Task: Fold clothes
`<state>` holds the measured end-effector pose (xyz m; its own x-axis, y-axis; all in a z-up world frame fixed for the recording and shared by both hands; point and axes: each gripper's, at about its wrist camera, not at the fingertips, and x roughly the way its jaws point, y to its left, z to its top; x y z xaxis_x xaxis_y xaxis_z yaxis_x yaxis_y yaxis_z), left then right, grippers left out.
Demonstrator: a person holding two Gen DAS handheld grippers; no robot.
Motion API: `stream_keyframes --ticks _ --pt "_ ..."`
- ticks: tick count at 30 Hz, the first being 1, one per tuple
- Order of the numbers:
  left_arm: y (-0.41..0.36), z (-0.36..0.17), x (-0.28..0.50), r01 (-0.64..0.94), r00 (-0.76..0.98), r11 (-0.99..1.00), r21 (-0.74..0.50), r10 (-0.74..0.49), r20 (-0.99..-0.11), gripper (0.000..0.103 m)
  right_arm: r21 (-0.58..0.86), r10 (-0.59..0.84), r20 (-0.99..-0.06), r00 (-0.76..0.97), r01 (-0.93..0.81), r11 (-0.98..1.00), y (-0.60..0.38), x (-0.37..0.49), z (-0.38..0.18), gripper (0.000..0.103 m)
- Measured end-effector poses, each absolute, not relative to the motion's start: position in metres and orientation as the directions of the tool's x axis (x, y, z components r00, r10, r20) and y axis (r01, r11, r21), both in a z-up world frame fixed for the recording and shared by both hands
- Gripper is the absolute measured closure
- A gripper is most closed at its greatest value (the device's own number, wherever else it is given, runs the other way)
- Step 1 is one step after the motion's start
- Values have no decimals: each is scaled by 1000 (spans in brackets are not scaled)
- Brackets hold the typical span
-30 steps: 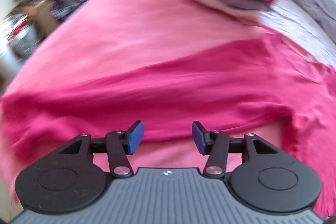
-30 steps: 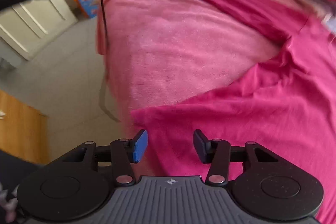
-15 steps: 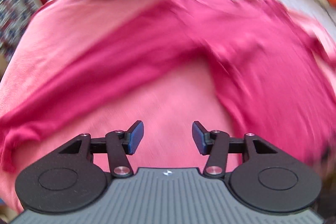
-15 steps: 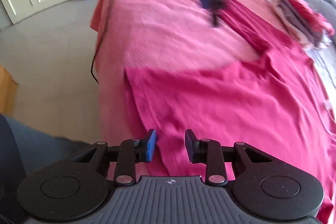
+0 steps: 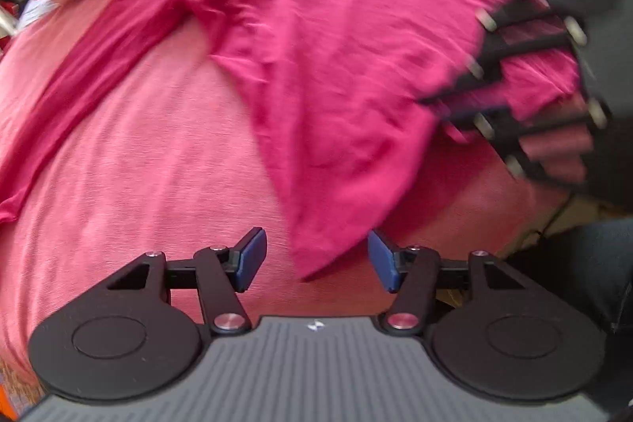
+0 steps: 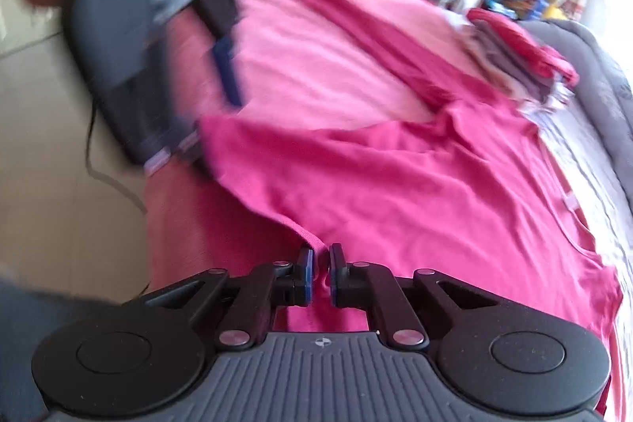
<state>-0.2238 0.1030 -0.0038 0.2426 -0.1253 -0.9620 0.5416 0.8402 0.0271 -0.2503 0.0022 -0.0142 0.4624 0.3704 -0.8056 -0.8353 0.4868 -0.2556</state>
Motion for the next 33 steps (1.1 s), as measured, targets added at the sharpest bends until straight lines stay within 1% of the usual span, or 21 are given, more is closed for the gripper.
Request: stream_keyframes --ticks 2,3,6,9,13,15,17,21,25,26,27,29,30,31,32,33 --pt "96 -5 -231 569 255 821 53 -114 -960 41 -238 389 -792 471 -825 513 -3 -245 -9 94" --pt "93 -7 -232 560 279 824 90 -85 -957 41 -230 398 -785 474 -820 524 -6 -243 -6 94" --pt "89 -11 -228 471 358 862 188 8 -934 41 -212 435 -764 476 -823 527 -10 -246 2 94" --pt "91 -11 -224 384 385 905 182 23 -923 41 -170 459 -763 456 -826 538 -15 -251 11 94" --pt "88 -15 -228 337 428 911 236 75 -901 41 -143 469 -764 444 -825 547 -19 -259 19 94" --pt "87 -16 -232 331 439 911 244 80 -895 43 -152 454 -770 448 -820 552 -19 -262 15 94" --pt "81 -15 -235 366 444 899 241 59 -894 44 -147 448 -766 461 -804 576 -22 -260 14 94" --pt "70 -12 -240 428 452 872 237 21 -892 41 -109 456 -741 493 -758 643 -25 -251 22 94" --pt "67 -20 -232 379 471 879 290 87 -878 40 -72 496 -719 488 -761 645 -28 -246 33 94" --pt "67 -22 -230 365 474 882 298 100 -875 42 -72 503 -717 483 -769 635 -28 -247 34 94" --pt "70 -22 -227 341 475 896 285 97 -875 47 -74 504 -720 477 -775 628 -29 -248 33 94" --pt "75 -22 -224 305 471 915 265 97 -877 54 -79 483 -742 465 -776 625 -30 -251 28 94" --pt "76 -21 -224 295 473 917 268 104 -875 59 -90 461 -758 462 -774 627 -31 -252 23 94" --pt "75 -20 -225 285 477 917 278 115 -871 61 -118 428 -768 476 -762 636 -32 -255 17 91" --pt "76 -19 -225 271 481 917 291 133 -867 67 -146 395 -778 489 -751 644 -33 -258 11 89" --pt "77 -18 -225 251 483 920 301 151 -863 70 -177 360 -786 502 -741 647 -33 -261 5 88"
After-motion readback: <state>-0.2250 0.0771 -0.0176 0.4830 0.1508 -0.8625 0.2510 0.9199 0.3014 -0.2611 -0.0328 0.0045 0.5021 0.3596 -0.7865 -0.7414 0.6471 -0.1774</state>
